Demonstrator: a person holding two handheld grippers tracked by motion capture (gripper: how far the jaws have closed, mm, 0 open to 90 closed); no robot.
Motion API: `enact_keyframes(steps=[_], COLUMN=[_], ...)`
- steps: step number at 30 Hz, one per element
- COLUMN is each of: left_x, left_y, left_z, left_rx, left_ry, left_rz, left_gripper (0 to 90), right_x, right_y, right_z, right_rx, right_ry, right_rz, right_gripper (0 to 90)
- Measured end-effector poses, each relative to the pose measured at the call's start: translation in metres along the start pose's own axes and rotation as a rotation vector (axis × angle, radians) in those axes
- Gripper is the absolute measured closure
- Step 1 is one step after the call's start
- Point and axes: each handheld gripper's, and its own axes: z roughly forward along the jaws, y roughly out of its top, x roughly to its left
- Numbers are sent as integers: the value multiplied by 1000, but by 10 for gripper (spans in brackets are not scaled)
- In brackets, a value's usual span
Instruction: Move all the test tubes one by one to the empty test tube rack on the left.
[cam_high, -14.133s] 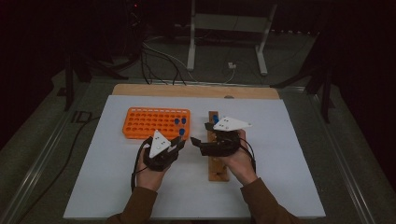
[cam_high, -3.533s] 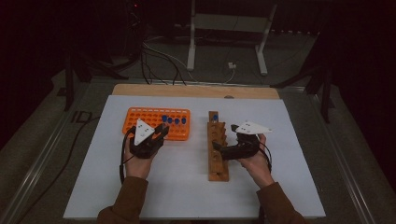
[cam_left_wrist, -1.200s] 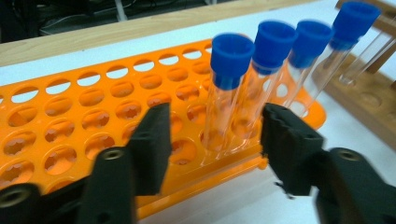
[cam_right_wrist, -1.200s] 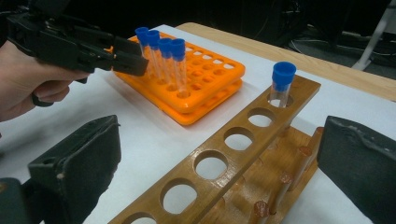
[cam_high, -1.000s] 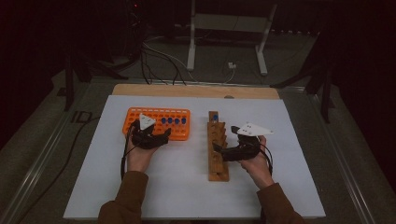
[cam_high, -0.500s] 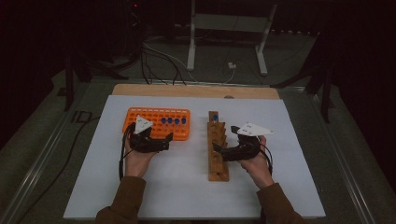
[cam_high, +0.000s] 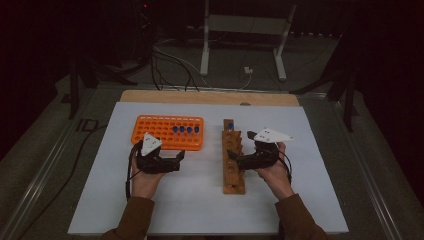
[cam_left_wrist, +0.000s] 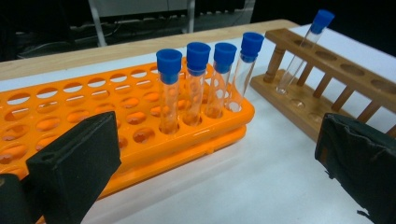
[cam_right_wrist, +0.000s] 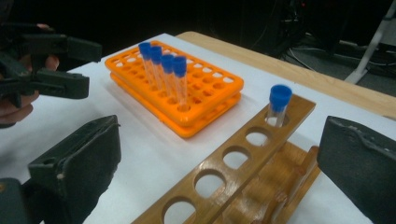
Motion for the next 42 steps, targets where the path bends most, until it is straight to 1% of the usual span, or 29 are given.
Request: enact_keyframes(steps=[3,7,9,14,17,19,22,23,26,28,32,35,36,37,38,39,40,41,42], left_x=[-3,-6,-8,-10,-11,-11,-10,-10,-10,-10,-10,-10,-11,-11,-11,-11,-11,-12,-12], left_y=[0,0,0,-1,-2,-2,-2,-2,-2,-2,-2,-2,-3,-3,-3,-3,-3,-3,-3], left_z=[-3,-7,-9,-11,-12,-14,-18,-19,-22,-22,-21,-20,-20,-20,-20,-20,-20,-19,-19], left_rx=[-2,-20,-26,-32,-25,-23,-28,-33,-36,-34,-32,-27,-27,-27,-27,-27,-27,-25,-24], left_ry=[2,2,2,-3,-7,-10,-14,-17,-15,-15,-18,-21,-21,-21,-22,-23,-25,-27,-32], left_rz=[17,12,16,16,21,22,14,7,9,8,5,8,7,5,5,4,4,3,4], left_gripper=[8,8,8,8,8,8,8,9,8,8,8,8,8,8,8,9,9,8,9], right_x=[-2,-4,-4,-6,-9,-10,-12,-13,-16,-19,-26,-31,-32,-34,-35,-35,-36,-36,-36], right_y=[4,10,12,18,20,21,22,22,23,24,24,22,21,20,19,18,17,15,14], right_z=[0,2,3,12,18,22,30,32,36,40,48,55,57,60,62,65,68,70,72], right_rx=[-1,1,1,13,17,29,51,51,55,66,97,117,122,128,132,144,158,167,170], right_ry=[-6,-11,-9,-20,-24,-33,-46,-52,-61,-66,-71,-89,-101,-102,-109,-120,-118,-120,-134], right_rz=[-1,3,6,7,14,8,3,5,11,13,8,17,17,20,19,14,5,-8,-21], right_gripper=[4,3,4,4,4,4,14,27,28,74,134,167,191,223,260,339,432,482,547])
